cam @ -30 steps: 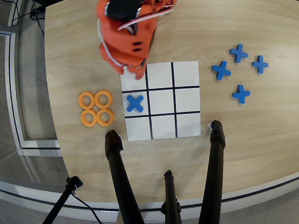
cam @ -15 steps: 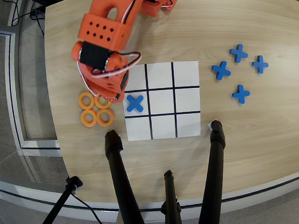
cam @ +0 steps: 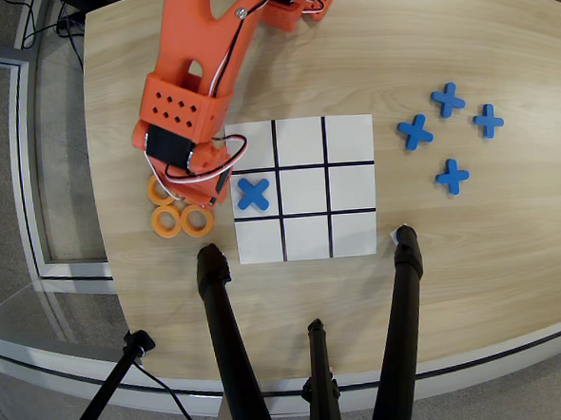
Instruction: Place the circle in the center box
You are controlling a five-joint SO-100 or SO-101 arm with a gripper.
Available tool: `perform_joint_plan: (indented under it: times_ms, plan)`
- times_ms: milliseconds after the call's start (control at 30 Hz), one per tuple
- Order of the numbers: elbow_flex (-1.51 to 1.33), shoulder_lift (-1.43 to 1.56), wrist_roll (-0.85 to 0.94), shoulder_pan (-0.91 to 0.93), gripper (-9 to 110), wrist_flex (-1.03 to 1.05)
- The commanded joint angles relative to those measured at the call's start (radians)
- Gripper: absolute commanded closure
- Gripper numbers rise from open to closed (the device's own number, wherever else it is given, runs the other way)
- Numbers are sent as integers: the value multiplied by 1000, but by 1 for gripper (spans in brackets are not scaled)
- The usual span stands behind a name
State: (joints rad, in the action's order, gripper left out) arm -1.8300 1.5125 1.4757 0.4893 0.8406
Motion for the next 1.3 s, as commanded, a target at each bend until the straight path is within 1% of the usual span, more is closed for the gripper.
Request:
perform_joint_plan:
  times_ms: [0, 167, 300, 800, 1267]
  plan:
    - [69, -25, 0, 18, 88, -3]
    - [107, -89, 28, 29, 88, 5]
    - [117, -120, 57, 38, 82, 18]
    - [190, -210, 57, 35, 82, 20]
    - [192, -261, 46, 32, 82, 14]
